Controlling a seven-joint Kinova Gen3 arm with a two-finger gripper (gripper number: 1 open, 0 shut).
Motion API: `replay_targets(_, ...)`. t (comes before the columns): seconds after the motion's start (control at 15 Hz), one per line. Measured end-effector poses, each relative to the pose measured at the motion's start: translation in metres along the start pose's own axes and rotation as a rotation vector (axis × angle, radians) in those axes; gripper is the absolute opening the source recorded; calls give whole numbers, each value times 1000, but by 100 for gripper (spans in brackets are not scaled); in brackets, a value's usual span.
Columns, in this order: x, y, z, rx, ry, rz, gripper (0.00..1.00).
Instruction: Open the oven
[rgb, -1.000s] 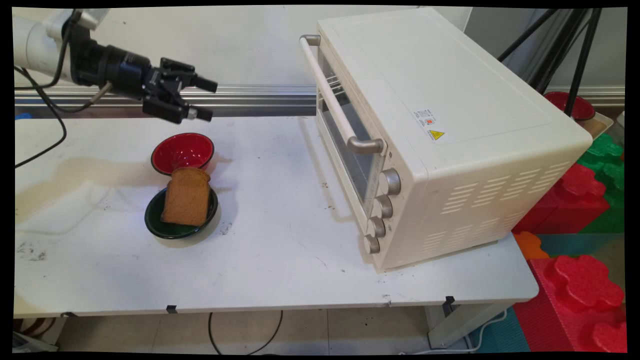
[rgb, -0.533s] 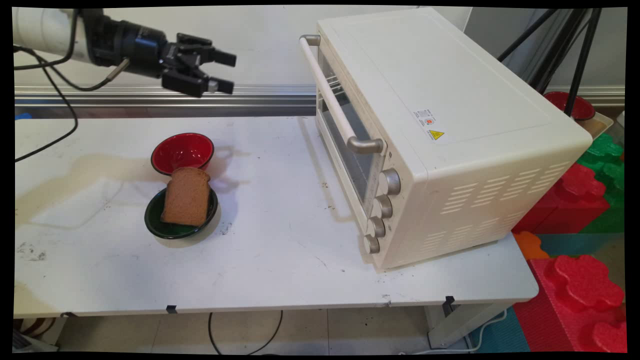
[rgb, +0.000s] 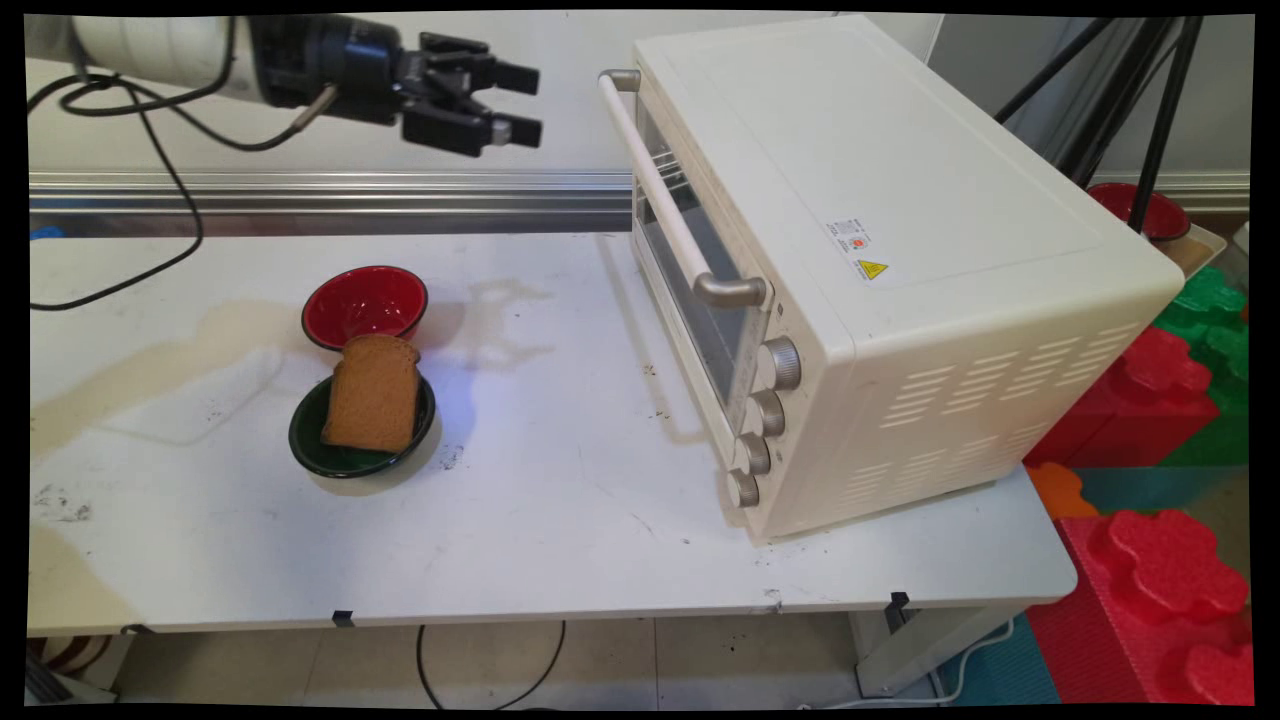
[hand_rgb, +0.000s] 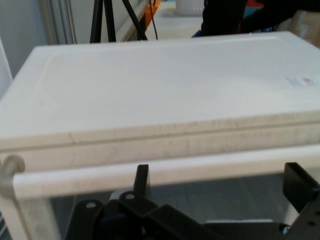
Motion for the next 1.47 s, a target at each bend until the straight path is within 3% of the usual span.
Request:
replay_targets(0.4, 10, -6, 39, -2, 13, 25, 100)
replay_targets(0.47, 11, -6, 44, -3, 11, 33, 0)
replay_targets(1.47, 7, -7, 99, -21, -91, 86, 0)
